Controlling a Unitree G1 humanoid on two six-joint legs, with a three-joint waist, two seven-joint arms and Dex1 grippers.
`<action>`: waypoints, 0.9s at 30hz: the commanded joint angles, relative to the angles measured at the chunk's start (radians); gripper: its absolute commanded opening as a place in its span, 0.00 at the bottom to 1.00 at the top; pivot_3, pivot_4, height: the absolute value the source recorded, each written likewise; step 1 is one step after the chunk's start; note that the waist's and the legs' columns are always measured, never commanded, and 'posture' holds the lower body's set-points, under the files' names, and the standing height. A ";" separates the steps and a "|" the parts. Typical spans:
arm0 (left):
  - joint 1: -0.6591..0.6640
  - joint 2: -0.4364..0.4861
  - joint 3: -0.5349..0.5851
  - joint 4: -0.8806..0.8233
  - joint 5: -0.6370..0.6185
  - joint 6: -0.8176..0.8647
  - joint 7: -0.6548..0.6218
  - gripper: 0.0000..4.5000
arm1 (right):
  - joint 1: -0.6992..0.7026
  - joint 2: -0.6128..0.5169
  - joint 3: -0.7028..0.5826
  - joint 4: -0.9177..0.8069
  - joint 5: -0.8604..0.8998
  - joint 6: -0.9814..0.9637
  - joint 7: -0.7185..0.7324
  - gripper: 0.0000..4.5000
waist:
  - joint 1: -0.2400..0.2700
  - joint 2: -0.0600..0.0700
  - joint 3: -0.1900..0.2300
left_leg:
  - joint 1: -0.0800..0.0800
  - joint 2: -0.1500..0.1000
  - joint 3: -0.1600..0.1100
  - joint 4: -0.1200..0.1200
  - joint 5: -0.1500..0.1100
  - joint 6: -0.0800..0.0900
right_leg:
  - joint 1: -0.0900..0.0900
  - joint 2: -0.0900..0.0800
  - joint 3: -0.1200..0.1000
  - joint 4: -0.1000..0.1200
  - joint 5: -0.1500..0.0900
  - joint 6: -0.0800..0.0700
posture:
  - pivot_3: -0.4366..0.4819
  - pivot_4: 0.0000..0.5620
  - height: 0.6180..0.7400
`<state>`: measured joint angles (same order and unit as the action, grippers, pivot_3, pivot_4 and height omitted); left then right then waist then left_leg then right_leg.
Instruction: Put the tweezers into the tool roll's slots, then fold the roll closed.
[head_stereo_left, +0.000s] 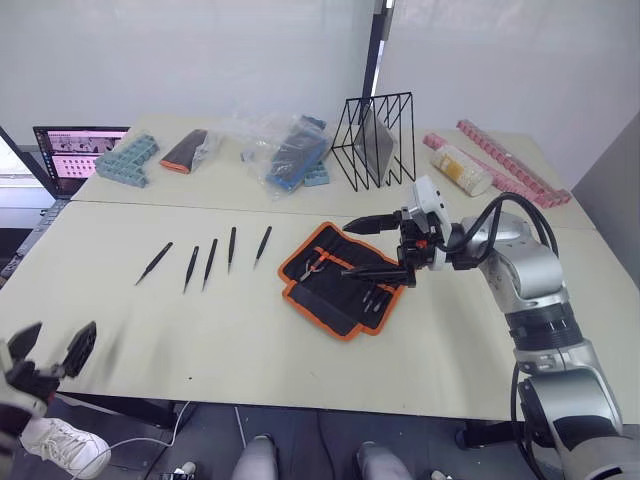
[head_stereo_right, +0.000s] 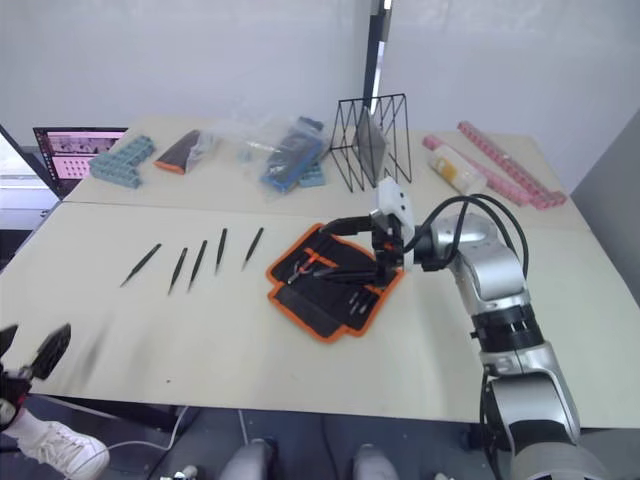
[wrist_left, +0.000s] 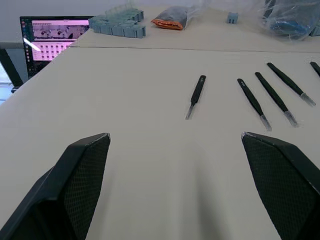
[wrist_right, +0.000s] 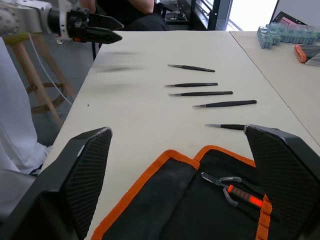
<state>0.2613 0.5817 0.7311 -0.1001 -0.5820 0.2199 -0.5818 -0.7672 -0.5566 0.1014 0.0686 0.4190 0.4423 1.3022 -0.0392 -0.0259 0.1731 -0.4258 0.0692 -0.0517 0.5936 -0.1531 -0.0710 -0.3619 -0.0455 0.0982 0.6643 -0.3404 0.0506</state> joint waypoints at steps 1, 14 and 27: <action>-0.155 0.062 -0.071 0.200 0.059 -0.016 -0.014 0.99 | 0.032 -0.028 -0.051 -0.109 0.037 0.037 -0.049 1.00 | 0.001 0.000 0.000 | 0.000 0.000 0.000 0.000 0.000 0.000 | 0.000 0.000 0.000 0.000 0.000 0.000 | 0.48 0.27 0.96; -0.631 0.167 -0.338 0.763 0.249 -0.092 -0.145 0.99 | 0.149 -0.088 -0.149 -0.298 0.116 0.148 -0.202 1.00 | -0.004 -0.001 0.000 | -0.002 0.000 -0.001 0.000 0.001 0.000 | -0.005 0.001 -0.001 0.008 0.000 -0.001 | 0.48 0.27 0.96; -0.795 0.178 -0.460 0.982 0.362 -0.105 -0.198 0.35 | 0.191 -0.115 -0.153 -0.369 0.126 0.141 -0.270 1.00 | 0.011 0.000 0.000 | -0.002 0.000 -0.001 0.003 0.001 -0.001 | -0.007 0.000 -0.001 0.014 0.000 0.000 | 0.48 0.27 0.96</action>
<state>-0.5237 0.7617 0.3072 0.8474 -0.2468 0.1090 -0.7583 -0.5722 -0.6634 -0.0312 -0.2598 0.5333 0.5991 1.0418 -0.0284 -0.0262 0.1729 -0.4280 0.0690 -0.0522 0.5969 -0.1517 -0.0724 -0.3686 -0.0451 0.0967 0.6785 -0.3401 0.0501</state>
